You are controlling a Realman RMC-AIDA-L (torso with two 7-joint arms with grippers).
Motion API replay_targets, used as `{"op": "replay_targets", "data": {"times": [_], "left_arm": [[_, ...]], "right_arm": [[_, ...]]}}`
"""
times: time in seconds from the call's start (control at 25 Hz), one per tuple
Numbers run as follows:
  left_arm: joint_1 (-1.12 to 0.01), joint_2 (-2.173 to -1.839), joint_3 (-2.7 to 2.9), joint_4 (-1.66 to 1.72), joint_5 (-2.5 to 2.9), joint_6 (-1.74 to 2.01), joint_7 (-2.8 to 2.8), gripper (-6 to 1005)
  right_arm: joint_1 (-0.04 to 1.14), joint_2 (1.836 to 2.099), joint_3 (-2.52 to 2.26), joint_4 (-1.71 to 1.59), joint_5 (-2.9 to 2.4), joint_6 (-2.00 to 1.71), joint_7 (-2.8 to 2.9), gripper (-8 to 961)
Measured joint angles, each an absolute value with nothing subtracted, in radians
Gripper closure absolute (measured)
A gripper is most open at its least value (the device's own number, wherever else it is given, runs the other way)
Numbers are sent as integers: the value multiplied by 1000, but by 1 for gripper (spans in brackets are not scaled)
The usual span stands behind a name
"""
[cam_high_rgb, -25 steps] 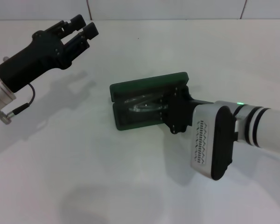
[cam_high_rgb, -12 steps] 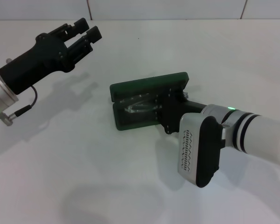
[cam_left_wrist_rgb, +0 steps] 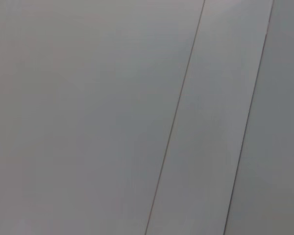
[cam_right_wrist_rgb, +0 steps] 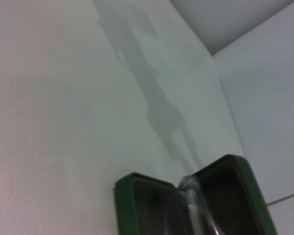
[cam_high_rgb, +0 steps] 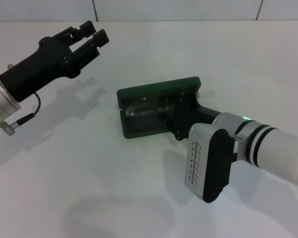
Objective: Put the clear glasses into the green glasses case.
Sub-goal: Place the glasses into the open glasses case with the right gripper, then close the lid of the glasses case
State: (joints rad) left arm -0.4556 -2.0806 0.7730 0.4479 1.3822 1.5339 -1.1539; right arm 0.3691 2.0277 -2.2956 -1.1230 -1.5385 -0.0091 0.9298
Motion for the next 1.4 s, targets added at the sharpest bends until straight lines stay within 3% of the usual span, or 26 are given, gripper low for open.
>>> {"op": "replay_targets", "data": {"times": [0.28, 0.48, 0.8, 1.04, 1.2, 1.32, 1.4], "left_arm": [[-450, -2080, 773, 448, 1382, 1534, -1156, 539], [-449, -2080, 773, 448, 1382, 1534, -1156, 540], [-451, -2080, 767, 448, 1382, 1532, -1155, 540], [-469, -2084, 768, 448, 1374, 1468, -1151, 540], [-511, -2085, 789, 433, 1383, 1356, -1176, 540], [-563, -2082, 840, 418, 1396, 1239, -1202, 540], [-603, -2082, 888, 416, 1430, 1146, -1239, 540]], "right_arm": [[329, 2019, -2286, -1178, -1545, -31, 927, 606], [313, 2015, -2255, -1200, -1542, -140, 927, 373], [246, 2015, -1780, -1249, -1525, -875, 1074, 346], [375, 2012, -1270, -891, -1297, -1291, 1123, 347], [483, 1984, -951, -576, -1264, -1519, 1109, 347], [500, 1972, -754, -450, -1261, -1583, 1100, 348], [493, 1978, -686, -435, -1257, -1587, 1102, 348]]}}
